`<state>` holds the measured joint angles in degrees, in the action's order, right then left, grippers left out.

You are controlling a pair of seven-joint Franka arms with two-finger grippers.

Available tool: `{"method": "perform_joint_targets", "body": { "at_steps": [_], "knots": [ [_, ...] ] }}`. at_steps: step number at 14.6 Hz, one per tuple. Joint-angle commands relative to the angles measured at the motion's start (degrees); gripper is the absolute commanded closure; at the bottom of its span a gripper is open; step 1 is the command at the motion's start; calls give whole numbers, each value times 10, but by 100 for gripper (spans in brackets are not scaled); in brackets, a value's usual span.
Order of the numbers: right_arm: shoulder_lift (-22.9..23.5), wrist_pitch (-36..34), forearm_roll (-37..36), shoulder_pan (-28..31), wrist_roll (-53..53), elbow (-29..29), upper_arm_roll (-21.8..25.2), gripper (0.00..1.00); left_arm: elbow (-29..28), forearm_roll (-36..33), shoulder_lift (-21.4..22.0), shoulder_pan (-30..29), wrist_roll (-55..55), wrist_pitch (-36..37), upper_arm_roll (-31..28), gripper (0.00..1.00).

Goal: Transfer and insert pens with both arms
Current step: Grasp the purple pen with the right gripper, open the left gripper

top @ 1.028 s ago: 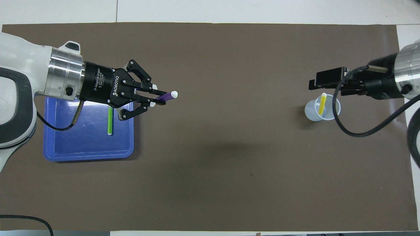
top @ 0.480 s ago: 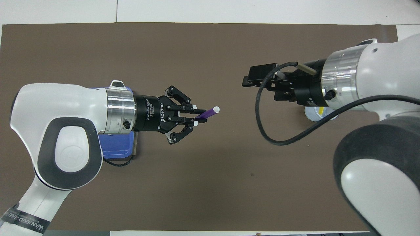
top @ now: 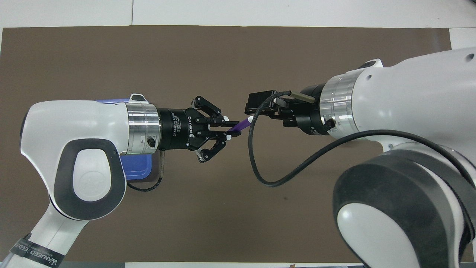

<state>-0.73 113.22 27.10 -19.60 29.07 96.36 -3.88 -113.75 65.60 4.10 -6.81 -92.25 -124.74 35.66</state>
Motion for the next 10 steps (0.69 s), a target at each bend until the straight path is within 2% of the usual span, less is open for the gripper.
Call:
{"method": "perform_joint_targets", "body": {
  "at_steps": [1,6,7,10],
  "knots": [
    [0,18,3,-11,-13,11,2,0,-16,19,16,7,-7,-14,-6,100],
    [12,41,4,-21,-31,13,2,6,-15,20,15,7,-13,-24,-6,100],
    [12,41,4,-24,-30,13,2,24,-14,20,14,7,-13,-24,-6,100],
    [12,42,3,-25,-30,12,2,91,-14,20,14,7,-15,-24,-6,100]
  ]
}}
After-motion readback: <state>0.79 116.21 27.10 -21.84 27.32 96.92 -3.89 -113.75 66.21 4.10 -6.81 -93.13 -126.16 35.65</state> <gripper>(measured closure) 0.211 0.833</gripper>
